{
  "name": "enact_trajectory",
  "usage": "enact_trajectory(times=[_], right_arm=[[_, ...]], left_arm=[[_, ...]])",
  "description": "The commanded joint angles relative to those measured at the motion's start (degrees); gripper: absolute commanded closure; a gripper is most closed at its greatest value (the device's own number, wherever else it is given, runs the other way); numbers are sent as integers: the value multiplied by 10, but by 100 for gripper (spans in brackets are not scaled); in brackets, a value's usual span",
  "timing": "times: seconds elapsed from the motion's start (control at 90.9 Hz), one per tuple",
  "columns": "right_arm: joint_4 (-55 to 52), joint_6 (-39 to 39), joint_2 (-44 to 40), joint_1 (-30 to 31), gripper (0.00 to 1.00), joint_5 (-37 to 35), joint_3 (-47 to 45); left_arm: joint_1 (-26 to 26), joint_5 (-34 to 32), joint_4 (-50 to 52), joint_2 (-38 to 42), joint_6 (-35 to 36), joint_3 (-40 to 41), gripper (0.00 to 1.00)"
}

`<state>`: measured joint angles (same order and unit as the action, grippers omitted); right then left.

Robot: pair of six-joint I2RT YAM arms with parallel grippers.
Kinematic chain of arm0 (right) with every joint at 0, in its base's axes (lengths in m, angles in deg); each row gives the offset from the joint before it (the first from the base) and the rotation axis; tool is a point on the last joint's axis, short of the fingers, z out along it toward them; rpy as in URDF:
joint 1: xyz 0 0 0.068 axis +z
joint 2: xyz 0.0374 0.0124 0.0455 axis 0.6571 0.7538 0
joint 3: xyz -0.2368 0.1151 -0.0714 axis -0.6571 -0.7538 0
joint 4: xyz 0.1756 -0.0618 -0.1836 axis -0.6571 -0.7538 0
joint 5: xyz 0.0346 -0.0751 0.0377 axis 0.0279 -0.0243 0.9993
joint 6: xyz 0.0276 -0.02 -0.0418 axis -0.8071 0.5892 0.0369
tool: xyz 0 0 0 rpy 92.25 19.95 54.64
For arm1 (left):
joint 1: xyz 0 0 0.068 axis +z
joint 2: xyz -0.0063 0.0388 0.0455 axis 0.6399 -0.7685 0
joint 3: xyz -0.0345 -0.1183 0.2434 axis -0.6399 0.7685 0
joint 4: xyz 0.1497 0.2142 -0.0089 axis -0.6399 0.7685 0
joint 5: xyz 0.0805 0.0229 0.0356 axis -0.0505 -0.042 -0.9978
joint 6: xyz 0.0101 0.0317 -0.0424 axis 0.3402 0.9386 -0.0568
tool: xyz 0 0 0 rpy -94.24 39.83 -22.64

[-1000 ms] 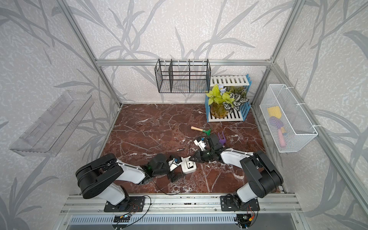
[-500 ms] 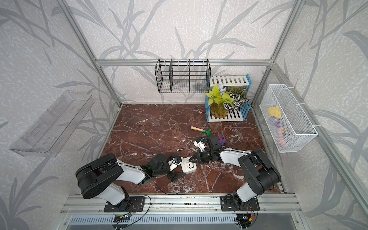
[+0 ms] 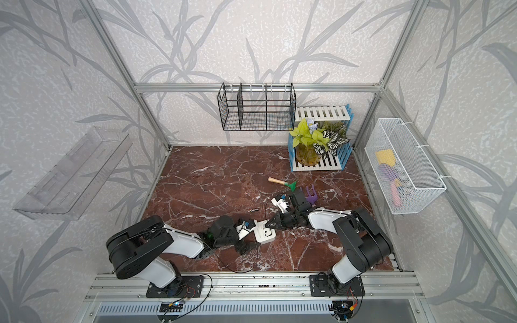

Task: Remove the battery from the alarm
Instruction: Install the cover on the alarm.

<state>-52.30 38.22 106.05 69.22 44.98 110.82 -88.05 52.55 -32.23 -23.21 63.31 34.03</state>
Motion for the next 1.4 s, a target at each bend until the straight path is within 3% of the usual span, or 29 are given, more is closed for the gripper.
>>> enact_trajectory(times=[0.0, 0.121, 0.275, 0.495, 0.693, 0.902, 1.177, 1.265, 1.386], right_arm=[[-1, 6, 10, 14, 92, -21, -3], [0, -3, 0, 15, 100, -35, -5], [32, -39, -26, 17, 100, -67, -26], [34, -34, -8, 48, 100, -60, -17], [33, -37, -31, 39, 100, -88, -31], [43, -28, -12, 29, 100, -30, -25], [44, -6, -10, 60, 100, -4, -23], [-10, 29, -17, 59, 100, -27, -16], [-20, 15, -10, 48, 100, -44, -18]], left_arm=[[-3, 20, -6, -1, -9, -14, 11], [-3, 20, -2, -2, -7, -17, 13], [-2, 25, -6, -6, -9, -15, 14], [-2, 30, -6, -14, -5, -22, 14], [-1, 33, -4, -15, -5, -19, 14], [4, 38, 0, -13, -1, -13, 15], [6, 38, 1, -13, -4, -18, 15], [8, 38, 2, -12, -4, -18, 15], [8, 39, 5, -12, -3, -18, 15]])
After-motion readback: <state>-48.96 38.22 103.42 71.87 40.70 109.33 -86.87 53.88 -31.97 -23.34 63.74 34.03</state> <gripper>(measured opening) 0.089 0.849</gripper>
